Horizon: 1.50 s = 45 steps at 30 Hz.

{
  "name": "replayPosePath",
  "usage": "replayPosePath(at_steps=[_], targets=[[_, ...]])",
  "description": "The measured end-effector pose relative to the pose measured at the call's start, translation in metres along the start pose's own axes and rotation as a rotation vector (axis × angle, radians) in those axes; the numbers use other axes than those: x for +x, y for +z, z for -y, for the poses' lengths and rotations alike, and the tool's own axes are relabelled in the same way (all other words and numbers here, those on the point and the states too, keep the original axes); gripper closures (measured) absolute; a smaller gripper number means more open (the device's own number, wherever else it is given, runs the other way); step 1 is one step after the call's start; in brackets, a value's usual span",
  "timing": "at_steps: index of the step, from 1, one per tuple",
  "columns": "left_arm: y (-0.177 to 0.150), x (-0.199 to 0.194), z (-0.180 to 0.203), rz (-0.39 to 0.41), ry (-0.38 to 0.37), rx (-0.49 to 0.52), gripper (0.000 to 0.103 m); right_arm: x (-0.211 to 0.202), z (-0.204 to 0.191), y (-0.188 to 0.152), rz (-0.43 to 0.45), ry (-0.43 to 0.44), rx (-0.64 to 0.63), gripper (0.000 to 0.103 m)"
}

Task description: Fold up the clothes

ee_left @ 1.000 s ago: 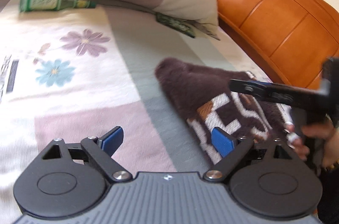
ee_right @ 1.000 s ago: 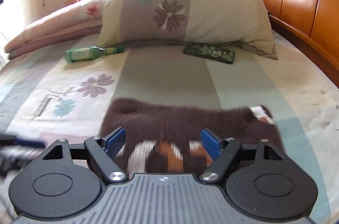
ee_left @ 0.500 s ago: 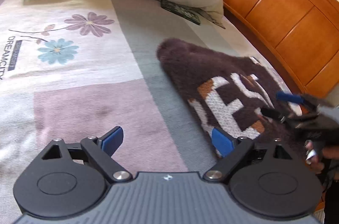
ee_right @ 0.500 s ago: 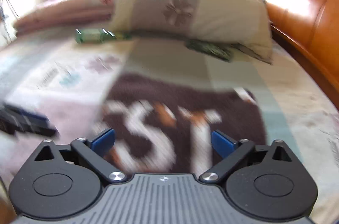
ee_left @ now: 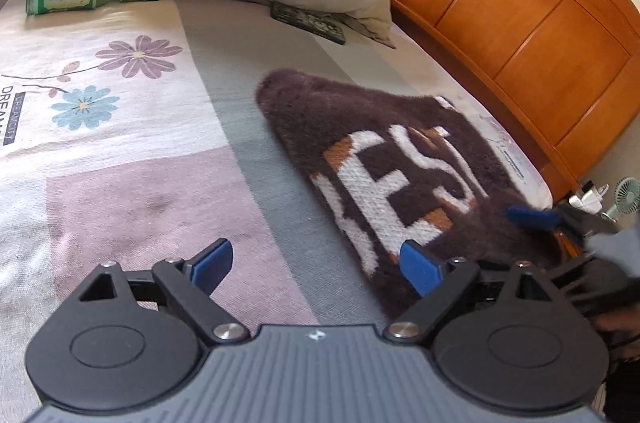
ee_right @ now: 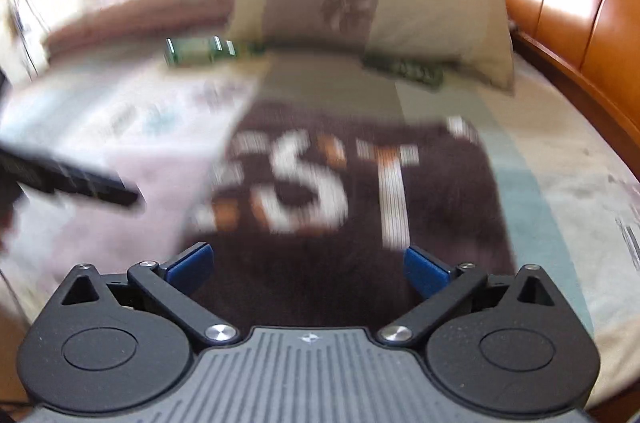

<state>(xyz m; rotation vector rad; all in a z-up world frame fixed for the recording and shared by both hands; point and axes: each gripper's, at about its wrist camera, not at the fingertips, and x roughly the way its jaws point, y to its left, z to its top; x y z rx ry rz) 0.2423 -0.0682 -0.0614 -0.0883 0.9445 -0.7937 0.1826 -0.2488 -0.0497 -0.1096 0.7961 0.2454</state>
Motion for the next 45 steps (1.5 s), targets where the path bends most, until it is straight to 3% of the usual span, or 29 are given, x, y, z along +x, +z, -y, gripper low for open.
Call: replayPosePath(at_steps=[8,10,14,22,26,29,35,40,42,45], targets=[[-0.002,0.003,0.021,-0.027,0.004,0.051,0.012,-0.041,-0.005,-0.022,0.080,-0.003,0.026,0.000],[-0.001,0.003,0.029,-0.024,0.004,0.057,0.012,-0.035,-0.016,-0.028,0.079,0.011,-0.015,0.000],[-0.001,0.001,0.045,-0.027,0.003,0.088,0.012,-0.021,-0.036,-0.043,0.051,-0.063,-0.128,0.000],[0.008,0.006,0.070,-0.030,-0.028,0.136,0.012,-0.056,0.000,-0.061,0.120,-0.034,0.027,0.000],[0.017,0.016,0.094,-0.021,-0.088,0.198,0.012,-0.069,0.016,-0.070,0.190,0.026,0.131,0.000],[0.026,0.029,0.114,-0.045,-0.129,0.242,0.012,-0.064,0.024,-0.072,0.194,0.040,0.155,0.000],[0.043,0.057,0.158,-0.107,-0.285,0.281,0.011,-0.063,0.037,-0.085,0.204,0.100,0.203,0.000],[0.049,0.088,0.181,-0.178,-0.359,0.236,0.011,-0.083,0.060,-0.083,0.312,0.116,0.248,0.000],[0.051,0.098,0.183,-0.210,-0.388,0.190,0.011,-0.075,0.076,-0.080,0.298,0.131,0.280,0.000],[0.050,0.109,0.184,-0.264,-0.435,0.131,0.011,-0.054,0.098,-0.081,0.238,0.249,0.351,0.000]])
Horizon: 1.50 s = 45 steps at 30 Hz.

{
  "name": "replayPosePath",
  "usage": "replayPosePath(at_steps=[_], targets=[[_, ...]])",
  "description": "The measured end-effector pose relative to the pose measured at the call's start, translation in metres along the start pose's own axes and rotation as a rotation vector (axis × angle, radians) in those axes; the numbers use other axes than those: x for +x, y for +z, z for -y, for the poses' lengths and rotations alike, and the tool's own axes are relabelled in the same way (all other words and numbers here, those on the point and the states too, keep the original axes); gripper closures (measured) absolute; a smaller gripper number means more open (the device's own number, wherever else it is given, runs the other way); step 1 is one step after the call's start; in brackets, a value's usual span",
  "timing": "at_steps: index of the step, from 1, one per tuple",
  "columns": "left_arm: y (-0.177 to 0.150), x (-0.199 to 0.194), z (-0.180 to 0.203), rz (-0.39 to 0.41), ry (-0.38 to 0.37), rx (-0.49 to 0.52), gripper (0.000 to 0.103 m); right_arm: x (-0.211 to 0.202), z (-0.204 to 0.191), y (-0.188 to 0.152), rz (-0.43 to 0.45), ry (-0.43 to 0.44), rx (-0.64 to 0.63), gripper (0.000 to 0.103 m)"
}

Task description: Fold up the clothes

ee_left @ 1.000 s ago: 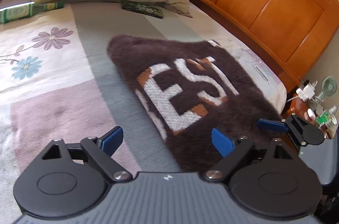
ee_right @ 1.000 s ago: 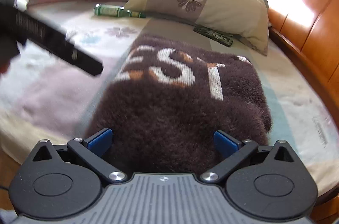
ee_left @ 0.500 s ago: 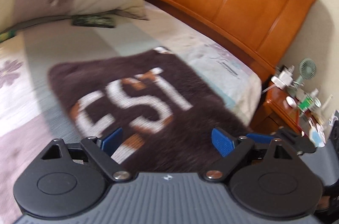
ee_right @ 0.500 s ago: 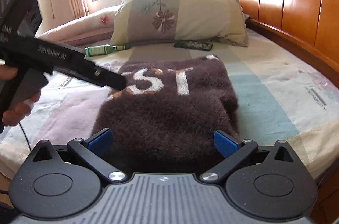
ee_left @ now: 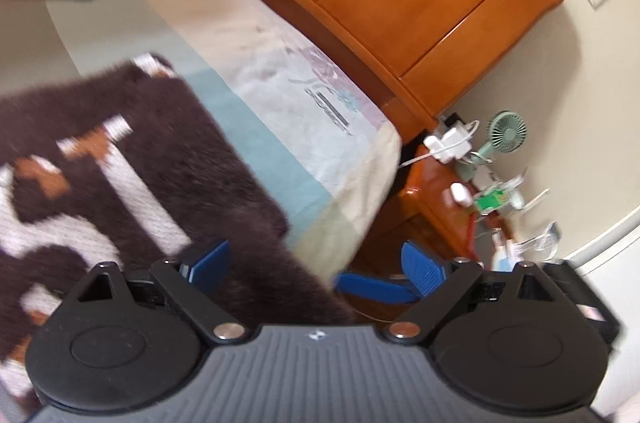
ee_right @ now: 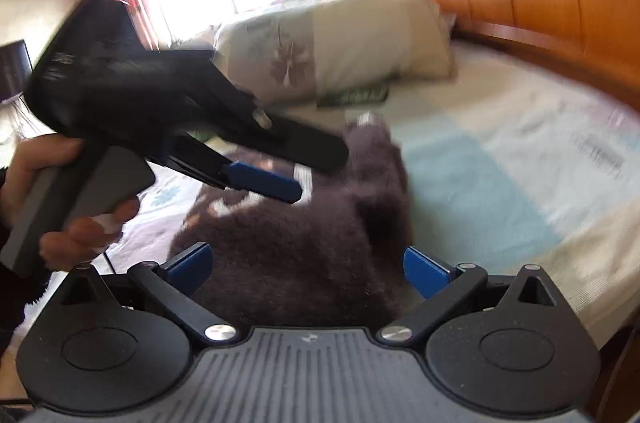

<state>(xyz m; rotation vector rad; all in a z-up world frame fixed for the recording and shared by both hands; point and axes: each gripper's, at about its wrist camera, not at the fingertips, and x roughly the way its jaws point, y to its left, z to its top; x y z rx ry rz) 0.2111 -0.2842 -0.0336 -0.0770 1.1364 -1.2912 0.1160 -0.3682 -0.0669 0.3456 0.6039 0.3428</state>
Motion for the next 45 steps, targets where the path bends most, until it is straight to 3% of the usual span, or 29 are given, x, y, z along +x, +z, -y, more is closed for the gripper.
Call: replayPosePath(at_steps=[2,5,10,16,21,25,29,34,39,42,45], targets=[[0.000,0.007,-0.003,-0.026,-0.029,-0.034,0.011,0.006,0.013,-0.002,-0.020,0.079,0.081,0.000],[0.002,0.022,-0.006,-0.064,-0.065,-0.061,0.006,0.002,0.022,-0.007,-0.008,0.119,0.109,0.000],[0.013,0.055,-0.006,-0.138,-0.058,-0.063,0.002,-0.008,0.027,-0.016,-0.014,0.107,0.126,0.000],[0.017,0.064,0.002,-0.181,-0.034,-0.031,0.002,-0.012,0.024,-0.030,-0.030,0.107,0.158,0.000],[0.019,0.043,0.011,-0.157,-0.032,0.006,0.002,-0.010,0.017,-0.030,-0.029,0.115,0.148,0.000],[0.024,0.057,0.008,-0.167,-0.007,-0.007,0.002,-0.011,0.013,-0.028,-0.025,0.087,0.125,0.000],[0.028,0.075,0.001,-0.187,-0.008,-0.043,0.002,-0.012,0.012,-0.030,-0.046,0.027,0.109,0.000],[0.029,0.049,0.012,-0.165,-0.004,0.012,0.002,-0.021,0.009,-0.031,-0.039,-0.045,0.105,0.000],[0.049,0.024,0.004,-0.047,0.006,0.003,0.002,-0.034,0.007,-0.025,0.066,-0.140,0.144,0.000],[0.067,0.036,-0.012,-0.035,-0.009,-0.043,0.002,-0.034,0.005,-0.007,0.123,-0.126,0.149,0.000],[0.082,0.063,-0.028,-0.079,0.012,-0.091,0.002,-0.024,-0.004,0.013,0.132,-0.080,0.126,0.000]])
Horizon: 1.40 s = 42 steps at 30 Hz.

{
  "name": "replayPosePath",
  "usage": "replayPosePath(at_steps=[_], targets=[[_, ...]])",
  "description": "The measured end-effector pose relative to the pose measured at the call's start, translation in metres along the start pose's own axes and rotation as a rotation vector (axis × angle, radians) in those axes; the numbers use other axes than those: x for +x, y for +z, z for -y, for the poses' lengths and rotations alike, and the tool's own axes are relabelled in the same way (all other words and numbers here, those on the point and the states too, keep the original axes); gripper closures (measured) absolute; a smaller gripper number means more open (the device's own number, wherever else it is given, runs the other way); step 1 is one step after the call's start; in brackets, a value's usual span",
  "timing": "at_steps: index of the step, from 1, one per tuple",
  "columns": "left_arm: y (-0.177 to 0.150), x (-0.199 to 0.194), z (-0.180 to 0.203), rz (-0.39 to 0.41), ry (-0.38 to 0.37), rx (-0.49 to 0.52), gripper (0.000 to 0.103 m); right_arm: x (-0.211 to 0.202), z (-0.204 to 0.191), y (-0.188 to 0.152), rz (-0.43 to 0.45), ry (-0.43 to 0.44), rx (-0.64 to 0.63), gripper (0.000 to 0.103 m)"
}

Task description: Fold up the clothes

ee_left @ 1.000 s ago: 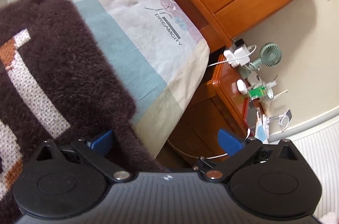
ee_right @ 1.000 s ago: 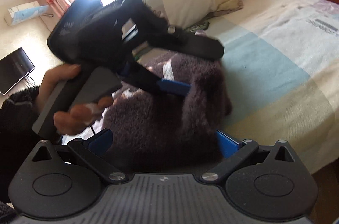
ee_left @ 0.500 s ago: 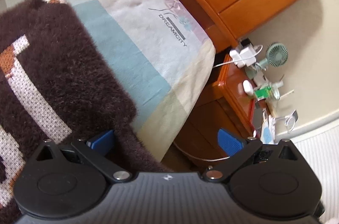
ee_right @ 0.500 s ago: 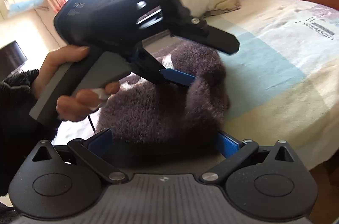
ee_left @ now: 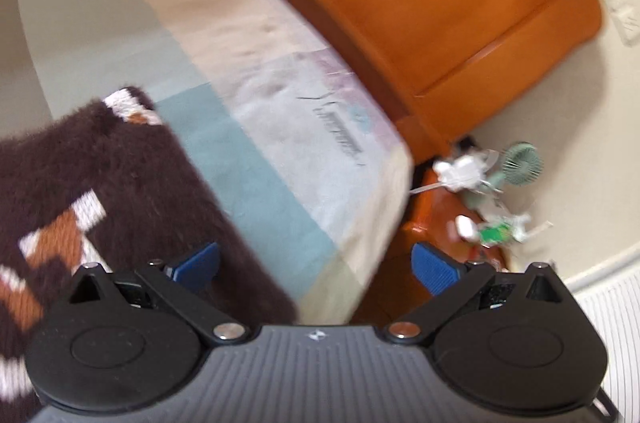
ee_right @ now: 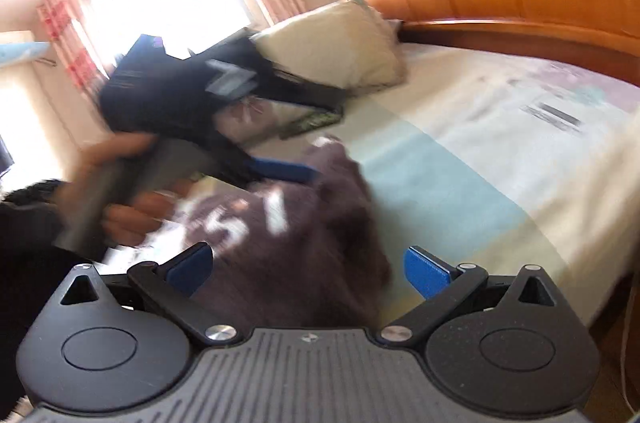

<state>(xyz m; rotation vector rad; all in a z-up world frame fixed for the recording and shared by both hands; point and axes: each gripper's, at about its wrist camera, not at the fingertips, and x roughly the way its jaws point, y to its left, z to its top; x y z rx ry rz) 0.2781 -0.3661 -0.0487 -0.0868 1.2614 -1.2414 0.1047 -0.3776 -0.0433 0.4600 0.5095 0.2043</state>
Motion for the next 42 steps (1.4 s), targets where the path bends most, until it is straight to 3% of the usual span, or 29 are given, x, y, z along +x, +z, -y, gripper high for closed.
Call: replayPosePath(at_steps=[5,7,11,16,20,24,32,42], targets=[[0.013,0.007,-0.006,-0.062,-0.008,-0.026,0.002,0.040,-0.025,0.006,-0.070,0.106,-0.071,0.000],[0.019,-0.007,-0.003,-0.044,0.010,0.002,0.002,0.055,-0.027,0.009,-0.108,0.130,-0.080,0.000],[0.034,-0.034,-0.005,-0.008,0.036,0.025,0.001,0.065,-0.027,0.014,-0.088,0.160,-0.077,0.000],[0.049,-0.004,-0.023,-0.076,0.054,-0.013,0.001,0.087,-0.026,-0.012,-0.162,0.062,-0.120,0.000],[0.053,0.028,-0.031,-0.114,0.090,-0.012,0.001,0.083,-0.037,-0.033,-0.158,-0.004,-0.205,0.000],[0.053,0.033,-0.022,-0.126,0.127,0.015,0.001,0.083,-0.051,-0.041,-0.166,-0.048,-0.262,0.000],[0.034,-0.011,-0.007,-0.108,0.188,0.045,0.001,0.072,-0.058,-0.034,-0.196,-0.063,-0.233,0.000],[-0.023,-0.086,-0.004,-0.039,0.214,0.061,0.001,0.050,-0.078,-0.038,-0.223,-0.141,-0.205,0.000]])
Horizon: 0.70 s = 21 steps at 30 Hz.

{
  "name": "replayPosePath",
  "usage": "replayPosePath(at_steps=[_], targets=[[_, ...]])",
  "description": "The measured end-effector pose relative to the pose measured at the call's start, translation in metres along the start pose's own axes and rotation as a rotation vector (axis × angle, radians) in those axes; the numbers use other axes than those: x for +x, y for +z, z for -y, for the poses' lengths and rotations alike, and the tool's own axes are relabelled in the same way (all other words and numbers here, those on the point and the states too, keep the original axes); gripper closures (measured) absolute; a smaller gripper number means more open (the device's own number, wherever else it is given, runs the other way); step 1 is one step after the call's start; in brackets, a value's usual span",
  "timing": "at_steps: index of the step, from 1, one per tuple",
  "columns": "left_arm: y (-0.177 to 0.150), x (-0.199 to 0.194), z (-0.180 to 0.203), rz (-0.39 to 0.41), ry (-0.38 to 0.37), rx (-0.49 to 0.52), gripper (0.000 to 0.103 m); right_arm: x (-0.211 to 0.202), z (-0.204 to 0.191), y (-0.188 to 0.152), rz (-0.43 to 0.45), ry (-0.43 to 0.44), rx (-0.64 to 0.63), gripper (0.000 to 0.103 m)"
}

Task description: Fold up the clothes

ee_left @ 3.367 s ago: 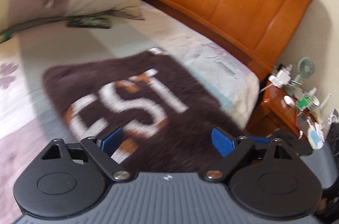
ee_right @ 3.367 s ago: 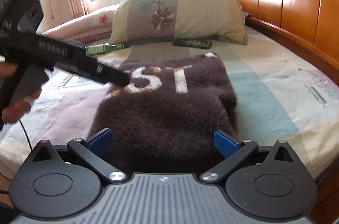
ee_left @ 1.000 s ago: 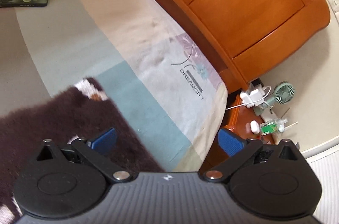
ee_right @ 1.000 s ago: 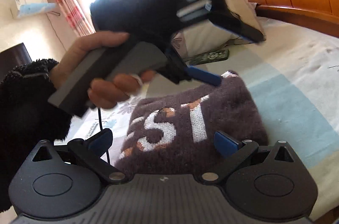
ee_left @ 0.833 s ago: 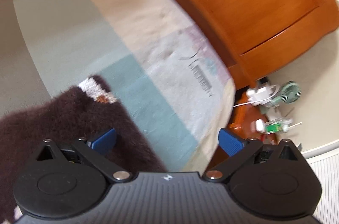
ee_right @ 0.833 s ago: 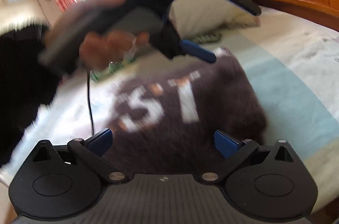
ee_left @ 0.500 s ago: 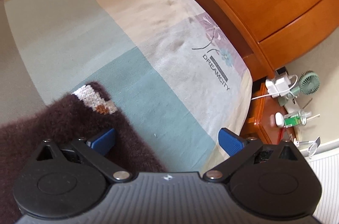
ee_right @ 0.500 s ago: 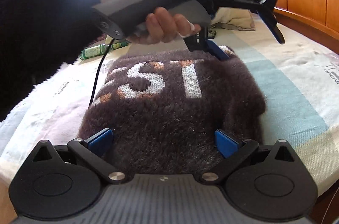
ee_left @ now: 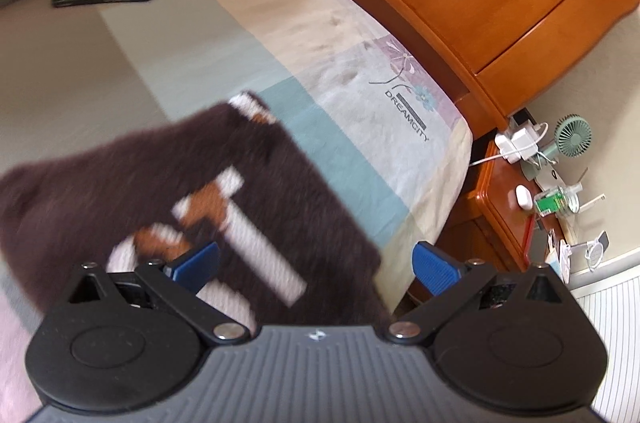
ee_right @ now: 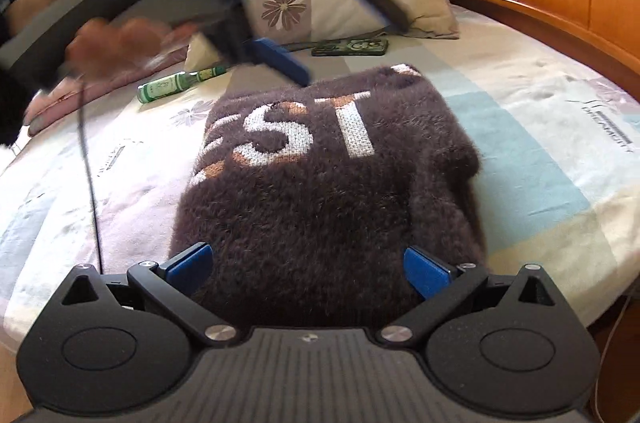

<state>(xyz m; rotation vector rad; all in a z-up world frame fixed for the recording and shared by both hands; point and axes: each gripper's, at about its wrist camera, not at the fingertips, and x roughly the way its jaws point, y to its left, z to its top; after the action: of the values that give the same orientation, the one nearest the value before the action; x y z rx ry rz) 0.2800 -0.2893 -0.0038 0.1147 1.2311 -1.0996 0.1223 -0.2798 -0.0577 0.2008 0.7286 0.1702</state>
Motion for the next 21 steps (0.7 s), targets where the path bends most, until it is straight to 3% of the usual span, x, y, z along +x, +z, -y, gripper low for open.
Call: replayPosePath(at_steps=[8,13,21], targets=[[-0.050,0.005,-0.022,0.007,-0.071,-0.049,0.001,-0.020,-0.012,0.005,0.016,-0.068,0.006,0.000],[-0.054,-0.006,-0.033,0.040,-0.121,-0.103,0.001,-0.022,-0.022,0.005,0.006,-0.093,-0.014,0.000],[-0.079,-0.052,-0.031,0.176,0.030,-0.005,0.001,-0.025,-0.037,0.009,0.074,-0.028,-0.058,0.000]])
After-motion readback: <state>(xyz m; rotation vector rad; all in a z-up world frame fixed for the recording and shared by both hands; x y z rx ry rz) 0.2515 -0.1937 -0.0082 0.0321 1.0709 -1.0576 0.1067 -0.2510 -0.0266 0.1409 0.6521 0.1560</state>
